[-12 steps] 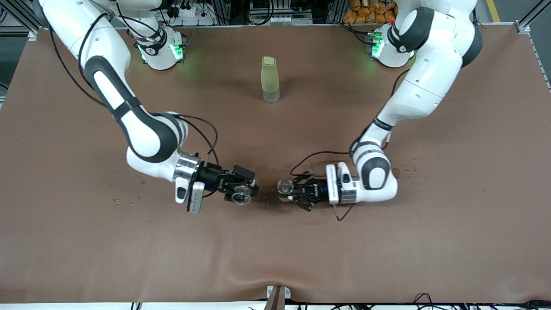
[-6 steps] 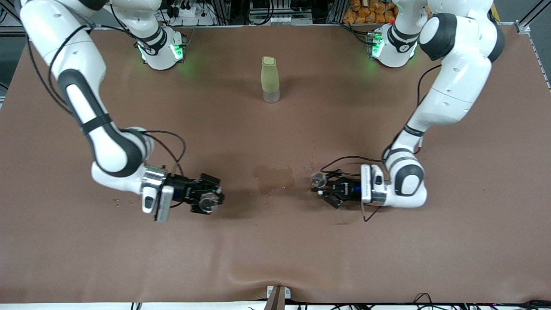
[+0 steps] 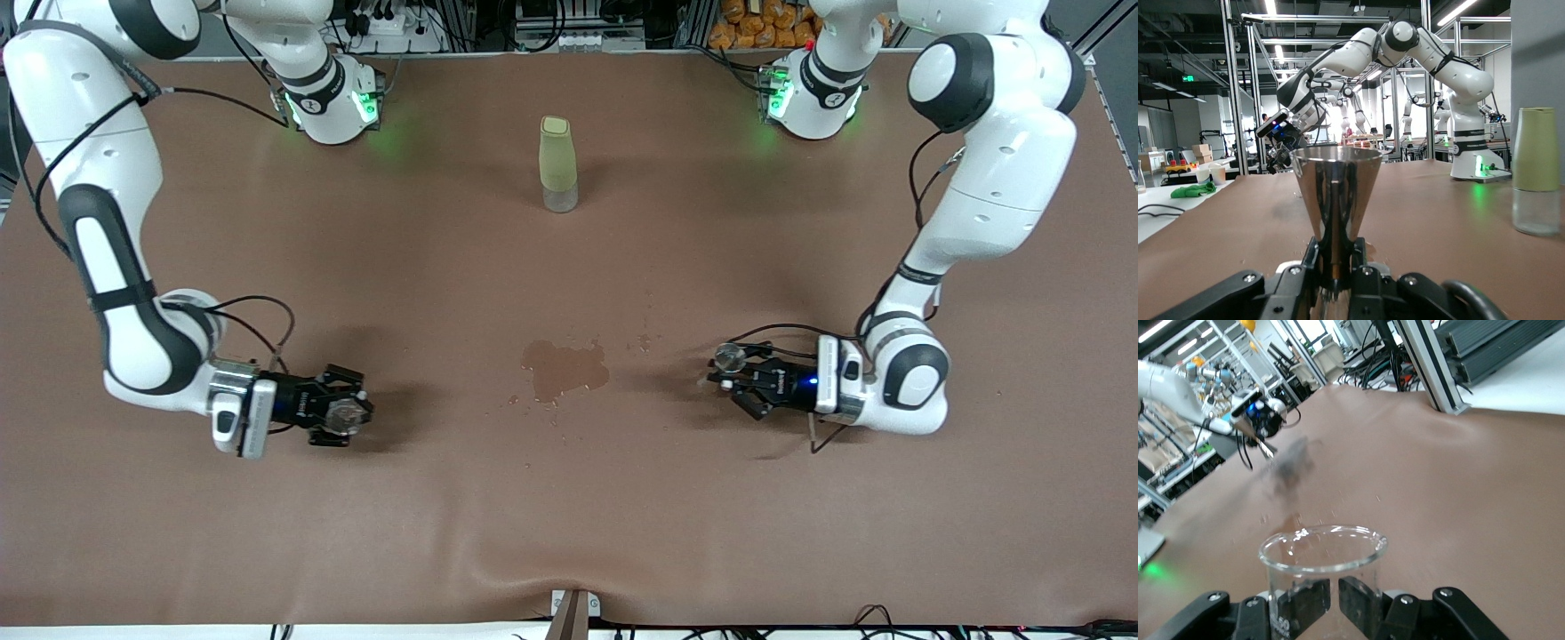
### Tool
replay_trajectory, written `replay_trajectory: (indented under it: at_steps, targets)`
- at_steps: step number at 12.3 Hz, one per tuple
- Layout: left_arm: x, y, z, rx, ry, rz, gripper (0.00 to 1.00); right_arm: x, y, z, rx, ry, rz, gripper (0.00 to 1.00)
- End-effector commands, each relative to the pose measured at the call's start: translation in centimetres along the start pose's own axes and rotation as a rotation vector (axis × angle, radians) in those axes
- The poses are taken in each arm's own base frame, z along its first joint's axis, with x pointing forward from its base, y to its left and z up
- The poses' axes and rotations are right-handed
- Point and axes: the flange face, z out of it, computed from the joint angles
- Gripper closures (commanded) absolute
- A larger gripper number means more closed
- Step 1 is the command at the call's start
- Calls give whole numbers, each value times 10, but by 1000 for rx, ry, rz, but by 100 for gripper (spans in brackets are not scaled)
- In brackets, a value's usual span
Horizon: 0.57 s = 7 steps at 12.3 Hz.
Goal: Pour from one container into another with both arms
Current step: 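Turn the jigger upright and move both grippers apart toward their start spots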
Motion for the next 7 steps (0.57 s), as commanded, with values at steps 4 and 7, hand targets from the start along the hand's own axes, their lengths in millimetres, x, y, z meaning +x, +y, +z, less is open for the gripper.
replay_trajectory:
  at_steps: [4,7]
  targets:
    - [-12,53,-98,-28,18,-129,100,-67,49,-108,-84,-38,-103,100]
    - [-18,86,-159,-44,-15,-243,100,-116,72,-157,-130,-52,-111,100]
